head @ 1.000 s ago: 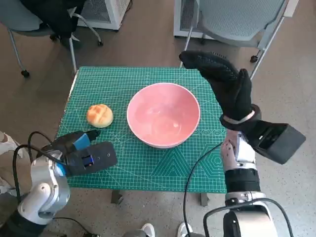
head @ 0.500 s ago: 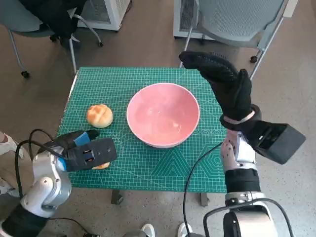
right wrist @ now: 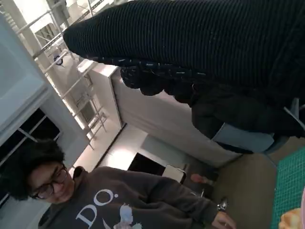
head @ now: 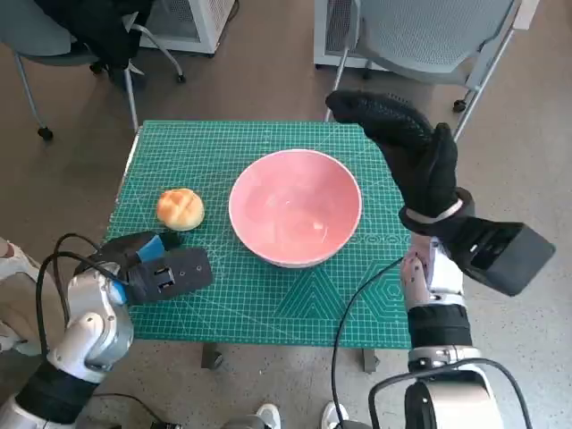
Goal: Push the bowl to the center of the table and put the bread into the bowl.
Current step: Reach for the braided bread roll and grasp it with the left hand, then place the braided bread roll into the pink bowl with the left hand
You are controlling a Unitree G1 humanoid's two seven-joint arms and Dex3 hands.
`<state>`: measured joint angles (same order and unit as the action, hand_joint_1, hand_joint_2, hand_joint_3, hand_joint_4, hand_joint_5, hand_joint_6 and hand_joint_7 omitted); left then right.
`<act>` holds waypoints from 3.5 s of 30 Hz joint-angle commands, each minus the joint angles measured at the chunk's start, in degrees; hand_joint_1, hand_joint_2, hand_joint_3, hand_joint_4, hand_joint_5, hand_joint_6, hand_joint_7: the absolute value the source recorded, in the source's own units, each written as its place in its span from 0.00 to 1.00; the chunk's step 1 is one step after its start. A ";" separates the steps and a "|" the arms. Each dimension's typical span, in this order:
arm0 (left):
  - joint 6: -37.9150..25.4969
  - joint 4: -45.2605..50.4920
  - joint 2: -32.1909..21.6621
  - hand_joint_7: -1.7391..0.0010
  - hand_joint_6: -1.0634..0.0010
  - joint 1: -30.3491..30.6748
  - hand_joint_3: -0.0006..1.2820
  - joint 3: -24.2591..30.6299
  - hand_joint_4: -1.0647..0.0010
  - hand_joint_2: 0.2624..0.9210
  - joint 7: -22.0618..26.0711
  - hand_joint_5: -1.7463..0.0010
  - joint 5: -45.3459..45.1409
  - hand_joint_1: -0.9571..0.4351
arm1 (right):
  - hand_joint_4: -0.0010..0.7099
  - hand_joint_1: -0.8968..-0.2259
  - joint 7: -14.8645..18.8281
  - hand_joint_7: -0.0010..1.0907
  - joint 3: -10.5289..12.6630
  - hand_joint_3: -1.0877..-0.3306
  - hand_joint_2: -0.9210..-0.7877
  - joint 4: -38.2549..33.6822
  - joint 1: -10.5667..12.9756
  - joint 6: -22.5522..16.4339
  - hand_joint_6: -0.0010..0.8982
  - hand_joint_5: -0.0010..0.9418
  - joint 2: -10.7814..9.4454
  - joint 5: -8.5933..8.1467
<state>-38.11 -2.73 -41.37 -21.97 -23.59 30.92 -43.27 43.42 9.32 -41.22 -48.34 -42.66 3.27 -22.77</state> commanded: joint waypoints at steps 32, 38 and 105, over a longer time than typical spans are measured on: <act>1.11 2.26 1.89 0.37 0.40 2.51 0.49 2.21 0.39 0.56 1.11 0.16 -2.62 0.69 | 0.09 0.28 0.40 0.27 0.14 0.36 0.00 -0.23 0.79 1.16 0.00 0.00 0.10 -0.40; -0.11 9.98 0.90 0.39 0.39 3.20 0.44 4.41 0.38 0.59 3.87 0.18 -3.13 0.69 | 0.09 0.28 0.59 0.27 0.26 0.36 0.00 -0.35 0.66 1.48 0.00 0.00 0.32 -0.52; 23.31 -11.26 23.20 0.38 0.41 -32.26 0.06 1.46 0.32 0.98 -14.37 0.30 -5.26 0.69 | 0.08 0.30 1.54 0.25 2.39 0.33 0.00 0.17 0.77 0.65 0.00 0.00 1.69 -0.80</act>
<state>-14.87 -13.10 -18.45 -52.53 -22.04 16.89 -48.93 44.97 11.45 -41.05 -48.40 -42.19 4.76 -22.91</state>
